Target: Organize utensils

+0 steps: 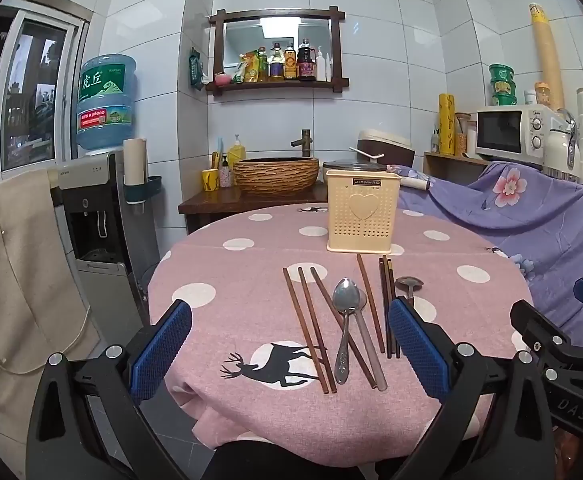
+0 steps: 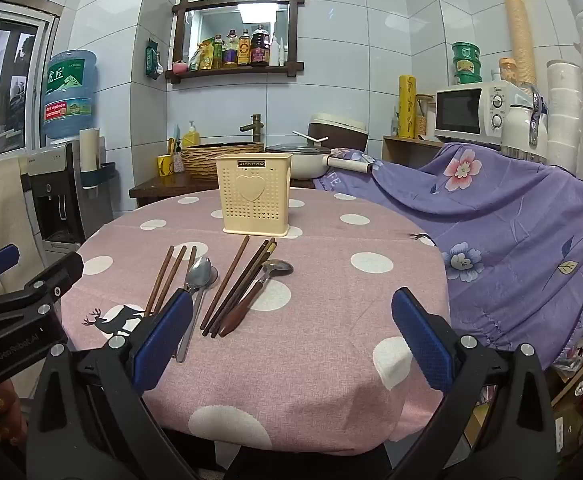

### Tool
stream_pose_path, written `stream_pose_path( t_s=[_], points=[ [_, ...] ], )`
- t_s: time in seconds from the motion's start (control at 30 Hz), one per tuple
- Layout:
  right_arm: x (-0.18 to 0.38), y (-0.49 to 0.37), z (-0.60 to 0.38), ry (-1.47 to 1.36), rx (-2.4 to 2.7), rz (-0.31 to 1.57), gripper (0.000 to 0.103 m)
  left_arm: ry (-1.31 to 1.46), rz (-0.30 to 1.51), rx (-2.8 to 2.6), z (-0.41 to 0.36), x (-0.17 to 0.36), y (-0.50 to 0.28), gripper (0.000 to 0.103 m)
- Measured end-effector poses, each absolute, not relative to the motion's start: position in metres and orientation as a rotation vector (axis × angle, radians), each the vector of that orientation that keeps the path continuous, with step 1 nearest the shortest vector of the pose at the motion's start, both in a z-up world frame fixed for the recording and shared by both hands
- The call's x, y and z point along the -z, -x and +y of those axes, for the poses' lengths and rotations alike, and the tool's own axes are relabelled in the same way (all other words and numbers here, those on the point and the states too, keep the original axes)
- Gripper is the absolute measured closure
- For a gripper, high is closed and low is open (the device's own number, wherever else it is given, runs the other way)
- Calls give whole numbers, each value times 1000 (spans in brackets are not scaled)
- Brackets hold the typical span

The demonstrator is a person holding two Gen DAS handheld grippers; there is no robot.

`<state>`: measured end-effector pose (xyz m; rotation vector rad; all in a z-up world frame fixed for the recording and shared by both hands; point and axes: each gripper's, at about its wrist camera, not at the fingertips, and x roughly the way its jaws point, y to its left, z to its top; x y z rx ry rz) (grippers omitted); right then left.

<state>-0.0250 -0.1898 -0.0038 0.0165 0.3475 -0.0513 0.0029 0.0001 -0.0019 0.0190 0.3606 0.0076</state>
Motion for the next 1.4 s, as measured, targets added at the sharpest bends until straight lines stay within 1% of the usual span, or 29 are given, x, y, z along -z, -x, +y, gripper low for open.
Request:
stream_pose_path(
  t_s=[0.13, 0.2, 1.4],
  points=[
    [4, 26, -190, -22, 51, 354, 5, -29, 361, -21, -6, -4, -5, 6],
    [4, 25, -190, -22, 51, 354, 5, -10, 339, -17, 1, -3, 1, 6],
    [4, 26, -190, -14, 51, 347, 5, -15, 348, -17, 4, 1, 0, 6]
  ],
)
